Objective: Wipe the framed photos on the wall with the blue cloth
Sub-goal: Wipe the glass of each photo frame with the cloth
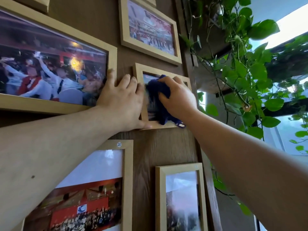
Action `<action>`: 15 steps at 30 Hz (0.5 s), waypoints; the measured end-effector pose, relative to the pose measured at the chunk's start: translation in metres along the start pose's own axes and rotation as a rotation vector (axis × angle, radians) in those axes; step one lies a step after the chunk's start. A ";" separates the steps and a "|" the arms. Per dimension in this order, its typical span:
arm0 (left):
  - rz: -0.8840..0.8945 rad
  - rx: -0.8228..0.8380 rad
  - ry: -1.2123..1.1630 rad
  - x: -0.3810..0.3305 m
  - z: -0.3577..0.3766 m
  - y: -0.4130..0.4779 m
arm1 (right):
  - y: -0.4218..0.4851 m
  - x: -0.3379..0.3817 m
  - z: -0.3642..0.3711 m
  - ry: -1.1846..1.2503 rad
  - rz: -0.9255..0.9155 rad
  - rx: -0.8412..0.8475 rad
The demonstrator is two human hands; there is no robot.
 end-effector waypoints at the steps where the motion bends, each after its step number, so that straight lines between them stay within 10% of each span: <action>1: -0.004 0.003 -0.004 -0.001 0.000 0.001 | 0.000 -0.011 -0.001 -0.019 0.054 -0.011; 8: 0.001 0.007 0.039 -0.004 0.001 0.006 | -0.006 -0.061 -0.007 -0.149 0.354 0.004; 15: -0.004 0.027 0.070 -0.005 -0.002 0.007 | -0.029 0.004 0.003 -0.017 -0.132 0.083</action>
Point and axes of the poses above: each hand's wrist, its own y-axis towards the middle knuckle, its own z-axis out of the palm, x = y × z, the point moved 1 cm from there along y, towards the middle knuckle, and after that the axes turned 2 degrees about y, right-handed, at the moved point
